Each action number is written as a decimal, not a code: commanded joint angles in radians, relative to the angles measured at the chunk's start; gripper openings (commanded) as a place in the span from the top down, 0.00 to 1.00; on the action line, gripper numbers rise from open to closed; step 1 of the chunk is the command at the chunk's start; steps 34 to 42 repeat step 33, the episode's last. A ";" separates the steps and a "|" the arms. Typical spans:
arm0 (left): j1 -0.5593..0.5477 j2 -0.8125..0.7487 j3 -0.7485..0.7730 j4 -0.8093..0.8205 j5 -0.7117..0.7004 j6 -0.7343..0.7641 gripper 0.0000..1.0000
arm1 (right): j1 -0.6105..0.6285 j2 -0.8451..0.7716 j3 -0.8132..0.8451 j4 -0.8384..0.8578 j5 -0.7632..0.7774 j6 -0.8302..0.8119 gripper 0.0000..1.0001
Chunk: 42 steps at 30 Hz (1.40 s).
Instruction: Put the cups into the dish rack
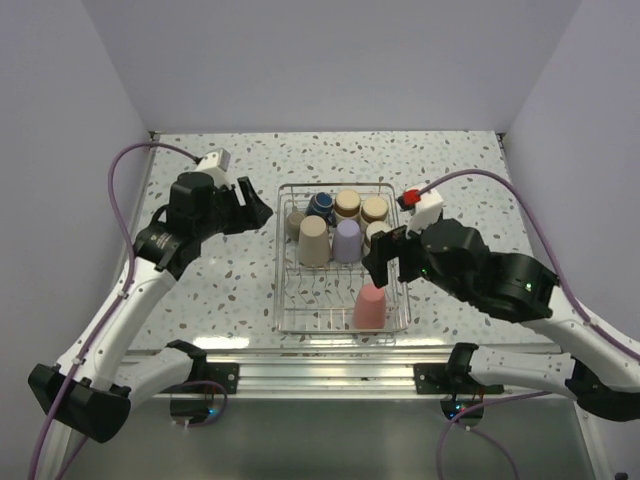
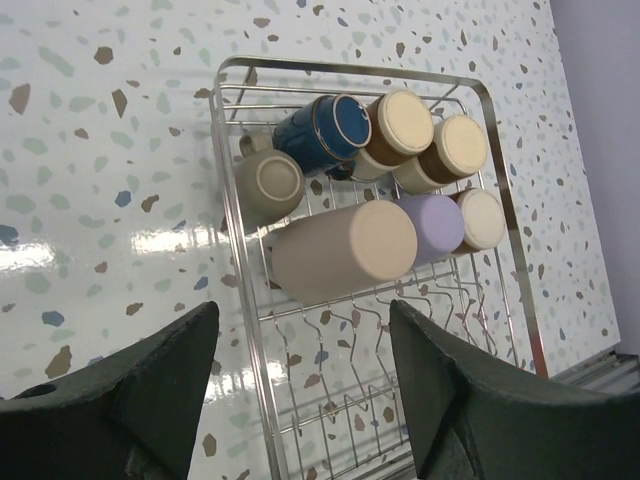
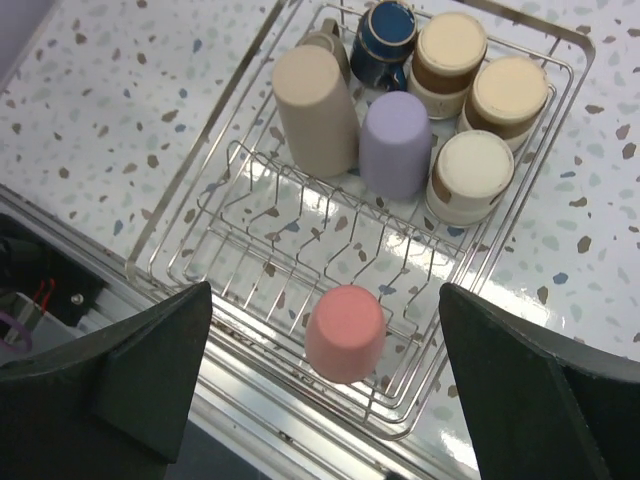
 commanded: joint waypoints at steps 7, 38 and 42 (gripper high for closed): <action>0.000 -0.118 0.035 0.021 -0.176 0.123 0.22 | 0.006 -0.214 -0.084 -0.022 0.050 0.068 0.01; 0.002 -0.425 -0.461 0.520 -0.699 0.353 0.00 | 0.006 -0.427 -0.216 0.055 0.180 0.082 0.02; 0.002 -0.425 -0.461 0.520 -0.699 0.353 0.00 | 0.006 -0.427 -0.216 0.055 0.180 0.082 0.02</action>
